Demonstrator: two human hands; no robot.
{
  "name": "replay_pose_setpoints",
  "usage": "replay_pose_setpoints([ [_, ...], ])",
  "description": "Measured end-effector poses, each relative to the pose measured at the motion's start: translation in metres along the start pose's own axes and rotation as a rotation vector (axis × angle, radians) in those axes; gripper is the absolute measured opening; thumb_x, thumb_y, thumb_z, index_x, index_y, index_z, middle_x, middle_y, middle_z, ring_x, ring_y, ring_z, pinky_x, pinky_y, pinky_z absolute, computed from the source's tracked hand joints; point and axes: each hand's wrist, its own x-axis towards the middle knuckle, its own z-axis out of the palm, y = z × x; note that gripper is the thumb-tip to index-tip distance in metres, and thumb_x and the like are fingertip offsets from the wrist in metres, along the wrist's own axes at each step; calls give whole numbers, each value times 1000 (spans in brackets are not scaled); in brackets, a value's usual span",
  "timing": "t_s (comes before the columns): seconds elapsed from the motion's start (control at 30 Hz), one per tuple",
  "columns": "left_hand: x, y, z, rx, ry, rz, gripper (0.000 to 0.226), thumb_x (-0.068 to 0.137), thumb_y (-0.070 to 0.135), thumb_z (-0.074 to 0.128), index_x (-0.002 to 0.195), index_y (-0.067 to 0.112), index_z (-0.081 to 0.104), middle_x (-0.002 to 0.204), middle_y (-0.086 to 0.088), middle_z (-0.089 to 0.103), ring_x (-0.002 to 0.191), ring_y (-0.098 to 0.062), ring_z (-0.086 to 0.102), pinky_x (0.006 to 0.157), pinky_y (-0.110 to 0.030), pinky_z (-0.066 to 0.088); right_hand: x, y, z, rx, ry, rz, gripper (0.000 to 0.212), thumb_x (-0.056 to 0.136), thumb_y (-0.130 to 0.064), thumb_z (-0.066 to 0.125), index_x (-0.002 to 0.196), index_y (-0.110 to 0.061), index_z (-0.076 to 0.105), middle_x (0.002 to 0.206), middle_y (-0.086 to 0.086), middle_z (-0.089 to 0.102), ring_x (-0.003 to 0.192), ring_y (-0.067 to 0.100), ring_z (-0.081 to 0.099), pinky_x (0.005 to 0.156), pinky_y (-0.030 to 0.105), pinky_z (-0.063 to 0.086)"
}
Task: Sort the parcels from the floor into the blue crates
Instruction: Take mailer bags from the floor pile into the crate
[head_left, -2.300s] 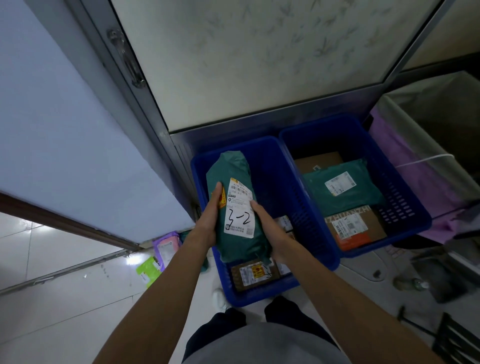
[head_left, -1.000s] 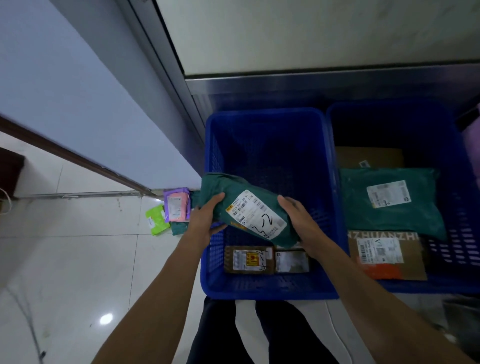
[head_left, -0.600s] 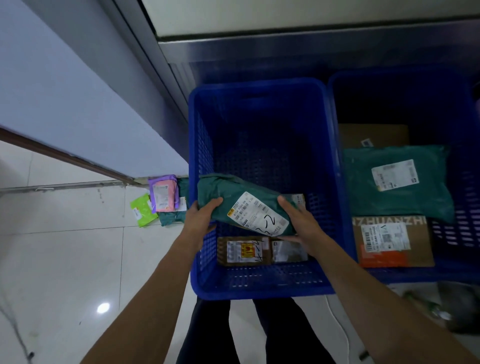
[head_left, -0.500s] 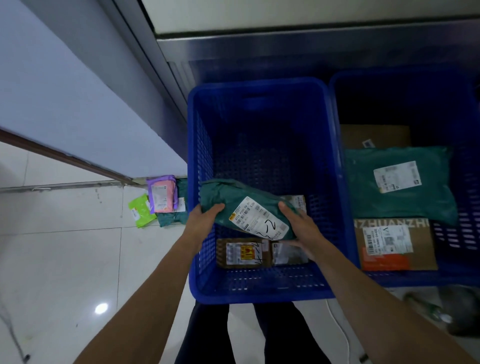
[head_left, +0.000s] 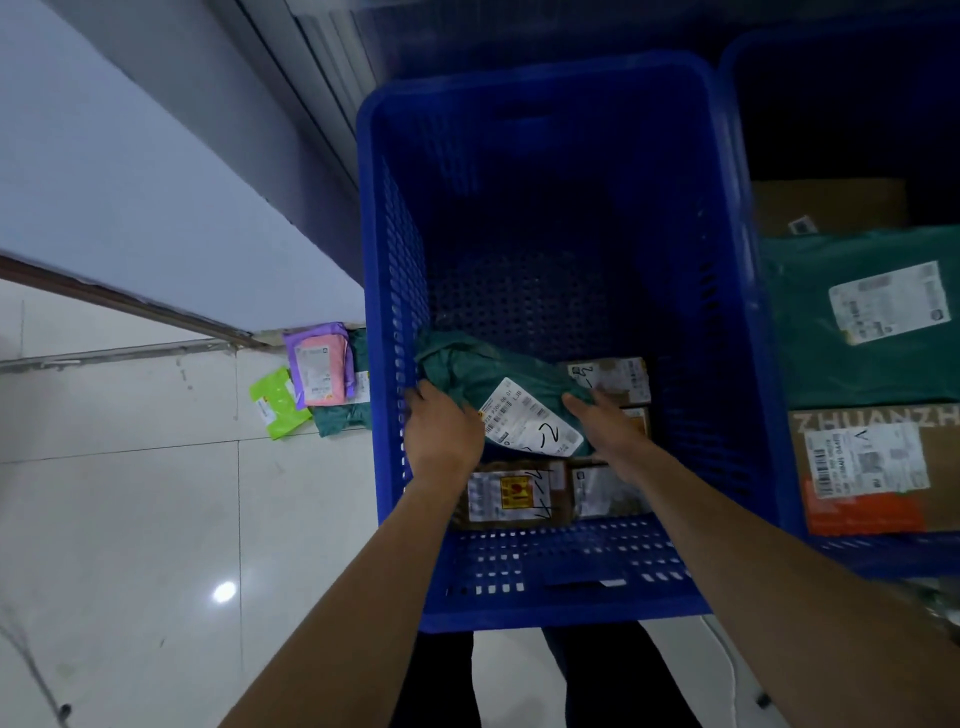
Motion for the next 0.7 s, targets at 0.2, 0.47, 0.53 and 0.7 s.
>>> replay_pose_setpoints([
  [0.2,11,-24,34,166,-16,37,46,94,14,56,134,-3,39,137,-21,43,119,-33,51,98,-39,45,40,30,8,-50,-4,39,57,92,-37,61,145,-22,44,127,7,63,112,29,62,102,49,49],
  [0.47,35,-21,53,202,-89,-91,102,93,0,57,155,18,-23,156,-19,27,118,-38,55,89,-50,53,64,29,10,-280,-19,-34,56,101,-37,58,150,-19,38,140,5,54,119,23,54,88,27,40],
  [0.53,38,-21,56,217,-92,-86,105,92,0,58,154,21,-24,156,-22,27,116,-38,56,86,-48,53,67,31,11,-317,-36,-65,53,100,-39,57,147,-21,41,138,3,57,115,21,57,93,30,46],
  [0.7,47,-16,60,320,-183,-100,100,90,7,65,156,3,-9,155,-26,27,131,-40,46,99,-45,47,64,31,7,-383,-100,-93,55,97,-34,60,147,-22,39,129,-1,57,115,18,55,96,31,47],
])
